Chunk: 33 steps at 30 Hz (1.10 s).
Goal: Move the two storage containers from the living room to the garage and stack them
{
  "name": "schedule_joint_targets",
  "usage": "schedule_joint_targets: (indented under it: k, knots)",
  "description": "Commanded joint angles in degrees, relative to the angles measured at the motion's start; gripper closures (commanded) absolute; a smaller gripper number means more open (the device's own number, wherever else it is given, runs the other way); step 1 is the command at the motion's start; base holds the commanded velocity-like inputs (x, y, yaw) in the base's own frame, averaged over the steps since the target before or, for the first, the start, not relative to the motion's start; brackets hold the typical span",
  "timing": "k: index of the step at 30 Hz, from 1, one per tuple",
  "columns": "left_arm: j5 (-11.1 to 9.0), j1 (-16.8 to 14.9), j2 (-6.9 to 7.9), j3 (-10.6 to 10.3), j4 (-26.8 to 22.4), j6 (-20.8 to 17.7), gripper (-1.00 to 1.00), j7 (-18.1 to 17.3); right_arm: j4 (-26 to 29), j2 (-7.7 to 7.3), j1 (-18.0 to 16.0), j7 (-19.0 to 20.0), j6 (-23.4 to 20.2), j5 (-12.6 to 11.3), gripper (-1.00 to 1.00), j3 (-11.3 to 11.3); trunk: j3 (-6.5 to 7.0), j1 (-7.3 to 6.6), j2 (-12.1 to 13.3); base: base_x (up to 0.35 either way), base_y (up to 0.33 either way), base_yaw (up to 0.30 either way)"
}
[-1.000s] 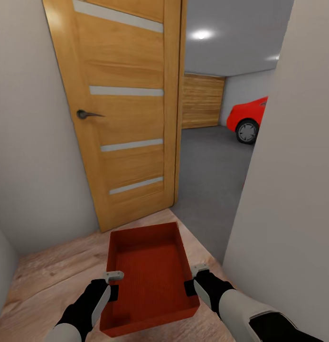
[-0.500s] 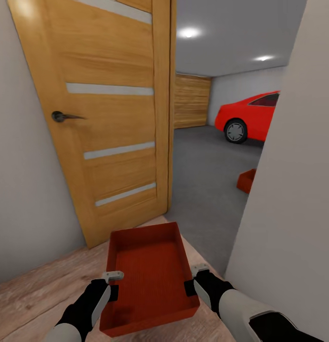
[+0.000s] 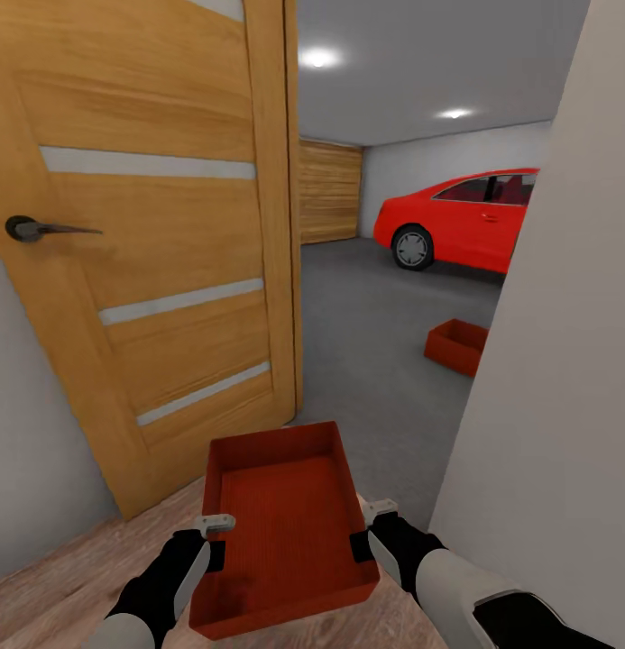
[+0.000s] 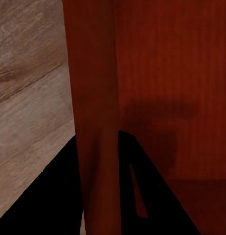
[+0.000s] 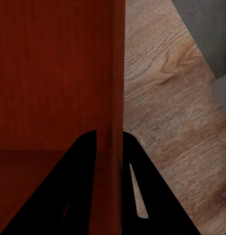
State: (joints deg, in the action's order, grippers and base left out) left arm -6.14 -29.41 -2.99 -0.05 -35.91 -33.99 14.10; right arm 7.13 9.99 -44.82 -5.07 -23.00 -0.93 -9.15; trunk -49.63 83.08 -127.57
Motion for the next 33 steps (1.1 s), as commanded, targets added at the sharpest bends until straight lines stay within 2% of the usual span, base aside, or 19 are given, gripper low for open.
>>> schedule_joint_targets:
  k: [1,11,21,33]
  knots:
    - [-3.3,0.1,0.09,-0.9,0.0,0.2,1.0,-1.7,0.2,0.01,-1.0,0.0,-0.5,0.9,1.0,-1.1,-0.07,0.02,0.0,0.341,0.142,-0.282]
    - [-3.2,0.1,-0.24,-1.1,-0.2,0.4,1.0,-1.6,0.2,0.01,-1.0,0.0,-0.5,0.9,1.0,-1.1,-0.07,0.02,0.0,0.087,0.054,-0.056]
    - [-3.3,0.1,-0.24,-1.0,-0.1,0.4,1.0,-1.6,0.2,0.01,-1.0,0.0,-0.5,0.9,1.0,-1.1,-0.07,0.02,0.0,0.001,0.248,0.0]
    - [-3.3,0.1,-0.26,-1.0,-0.2,0.4,1.0,-1.6,0.2,0.01,-1.0,0.0,-0.1,0.9,1.0,-1.1,-0.07,0.02,0.0,0.0,0.014,0.0]
